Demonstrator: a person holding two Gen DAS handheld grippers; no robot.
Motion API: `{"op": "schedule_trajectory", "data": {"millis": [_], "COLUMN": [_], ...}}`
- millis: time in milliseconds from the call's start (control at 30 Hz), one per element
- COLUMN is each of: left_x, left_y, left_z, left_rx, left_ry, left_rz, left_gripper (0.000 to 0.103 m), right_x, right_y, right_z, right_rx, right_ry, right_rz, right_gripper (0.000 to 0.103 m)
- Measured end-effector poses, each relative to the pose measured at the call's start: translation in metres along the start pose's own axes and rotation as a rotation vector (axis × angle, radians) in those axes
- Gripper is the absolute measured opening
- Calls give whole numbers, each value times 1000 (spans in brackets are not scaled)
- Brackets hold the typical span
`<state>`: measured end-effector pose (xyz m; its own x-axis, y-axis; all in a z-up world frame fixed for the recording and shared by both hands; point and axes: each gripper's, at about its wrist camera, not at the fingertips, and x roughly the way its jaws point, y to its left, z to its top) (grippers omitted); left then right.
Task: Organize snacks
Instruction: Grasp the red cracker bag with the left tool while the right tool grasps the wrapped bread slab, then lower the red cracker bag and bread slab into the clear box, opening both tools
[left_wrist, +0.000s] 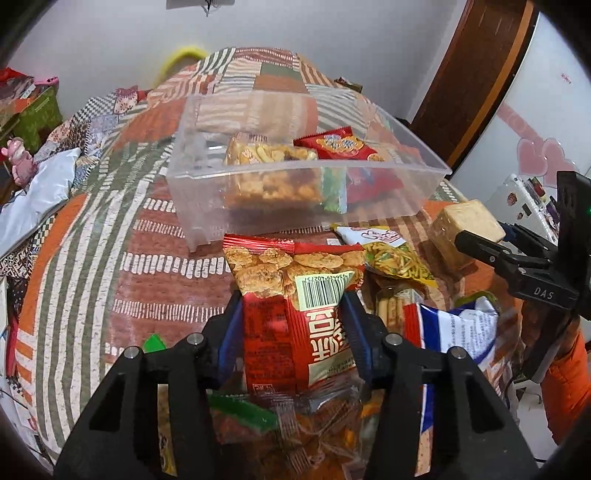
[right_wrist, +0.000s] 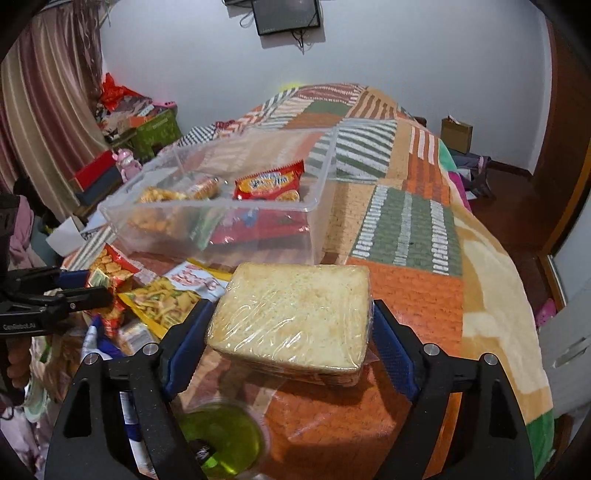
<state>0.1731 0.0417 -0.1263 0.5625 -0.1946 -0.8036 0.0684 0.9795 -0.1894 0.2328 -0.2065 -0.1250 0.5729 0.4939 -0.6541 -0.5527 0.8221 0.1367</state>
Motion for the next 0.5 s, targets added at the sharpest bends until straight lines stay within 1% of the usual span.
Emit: {"op": "schedule_trajectory", "data": {"millis": [133, 233, 333, 500], "left_x": [-15, -25, -36, -54], "left_y": [-4, -5, -3, -6], "left_z": [-1, 2, 4, 12], "left_rx": [17, 11, -4, 13], "left_ry": [-39, -67, -99, -164], "left_rz": [7, 12, -9, 5], "left_gripper": [48, 47, 47, 47], "right_x": [-10, -17, -24, -30], "right_y": [5, 7, 8, 11], "right_z": [3, 7, 12, 22], "right_rx": [-14, -14, -12, -13], "right_ry": [-31, -58, -86, -125], "right_rz": [1, 9, 15, 24], "right_gripper": [82, 82, 82, 82]}}
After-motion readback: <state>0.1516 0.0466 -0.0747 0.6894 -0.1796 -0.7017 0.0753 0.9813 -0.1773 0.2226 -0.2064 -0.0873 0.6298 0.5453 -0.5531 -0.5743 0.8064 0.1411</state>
